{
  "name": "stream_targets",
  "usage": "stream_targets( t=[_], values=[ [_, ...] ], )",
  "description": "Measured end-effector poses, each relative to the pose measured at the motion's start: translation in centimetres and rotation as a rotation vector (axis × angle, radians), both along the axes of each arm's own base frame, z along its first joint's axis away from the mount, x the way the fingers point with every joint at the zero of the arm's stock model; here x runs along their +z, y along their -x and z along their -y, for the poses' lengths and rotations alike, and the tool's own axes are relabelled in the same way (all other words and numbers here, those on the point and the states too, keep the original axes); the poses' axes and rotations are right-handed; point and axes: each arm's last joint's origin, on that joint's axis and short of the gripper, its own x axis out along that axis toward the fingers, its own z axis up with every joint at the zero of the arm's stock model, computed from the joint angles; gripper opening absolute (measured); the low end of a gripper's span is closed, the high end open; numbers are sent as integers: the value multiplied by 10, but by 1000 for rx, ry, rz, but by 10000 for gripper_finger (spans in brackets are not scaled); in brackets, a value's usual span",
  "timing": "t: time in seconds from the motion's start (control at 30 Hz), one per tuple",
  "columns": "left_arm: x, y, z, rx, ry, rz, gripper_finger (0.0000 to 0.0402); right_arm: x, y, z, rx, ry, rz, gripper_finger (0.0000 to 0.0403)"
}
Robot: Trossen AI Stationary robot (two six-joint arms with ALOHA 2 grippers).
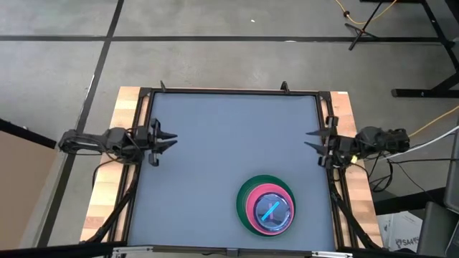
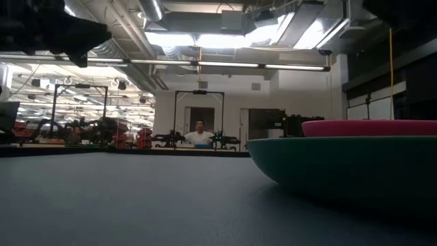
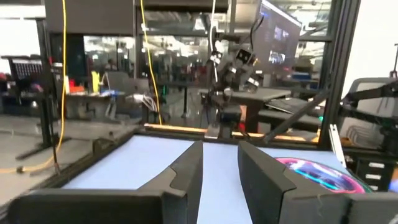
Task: Stack plastic plates
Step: Return to Home Position
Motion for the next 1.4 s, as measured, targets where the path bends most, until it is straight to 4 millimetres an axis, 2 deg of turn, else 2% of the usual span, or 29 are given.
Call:
stream_targets(
  t=[0.13, 0.37, 0.7, 0.9, 1.4],
  values=[
    [-14, -4, 0, 6, -14, 23, 94, -19, -10, -3, -12, -14, 26, 136],
    [-15, -5, -4, 46, -27, 12, 94, -49, -21, -5, -23, -10, -33, 136],
    [-19, -5, -8, 52, -53, -30, 94, -77, -27, -7, -42, 13, -114, 136],
    [-27, -6, -8, 58, -56, -112, 94, -78, -27, -7, -42, 18, -126, 136],
    [-27, -6, -8, 56, -57, -114, 94, -79, -27, -7, -22, 25, -131, 136]
  ],
)
